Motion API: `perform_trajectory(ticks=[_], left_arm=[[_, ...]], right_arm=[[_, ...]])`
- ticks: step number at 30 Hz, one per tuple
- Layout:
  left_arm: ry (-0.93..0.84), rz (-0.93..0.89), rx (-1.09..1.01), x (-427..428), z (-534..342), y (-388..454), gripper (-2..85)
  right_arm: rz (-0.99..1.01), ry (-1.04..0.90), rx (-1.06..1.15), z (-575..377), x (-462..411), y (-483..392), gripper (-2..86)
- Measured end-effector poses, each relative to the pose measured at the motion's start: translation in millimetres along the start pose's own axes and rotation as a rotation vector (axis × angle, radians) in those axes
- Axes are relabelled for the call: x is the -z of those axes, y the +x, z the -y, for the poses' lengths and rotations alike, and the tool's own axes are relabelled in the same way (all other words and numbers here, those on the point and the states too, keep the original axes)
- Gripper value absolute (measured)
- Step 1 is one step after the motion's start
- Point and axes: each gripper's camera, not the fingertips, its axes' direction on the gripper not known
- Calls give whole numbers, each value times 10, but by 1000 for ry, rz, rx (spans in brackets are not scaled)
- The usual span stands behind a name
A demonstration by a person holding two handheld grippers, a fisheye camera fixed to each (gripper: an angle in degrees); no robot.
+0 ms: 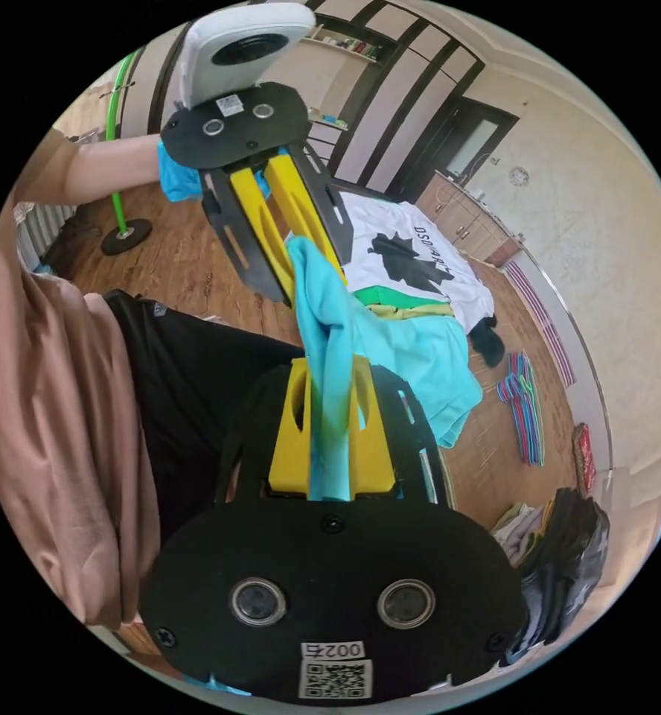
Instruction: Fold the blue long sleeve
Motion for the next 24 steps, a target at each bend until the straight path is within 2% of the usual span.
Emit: perform_trajectory(ticks=[6, 11, 16, 21, 24], left_arm=[[51, 31, 154, 214, -124, -118, 43], [58, 7, 190, 250, -202, -72, 41], [107, -125, 167, 333, -191, 14, 41], [170, -260, 47, 603, 21, 93, 42], [117, -252, 44, 755, 229, -117, 42]], right_arm=[[-183, -146, -73, -304, -295, 27, 105], [-258, -190, -102, -536, -314, 131, 30], [-292, -181, -79, -604, 68, 192, 5], [-164, -259, -44, -649, 573, 260, 0], [-76, -298, -54, -595, 699, 370, -1]])
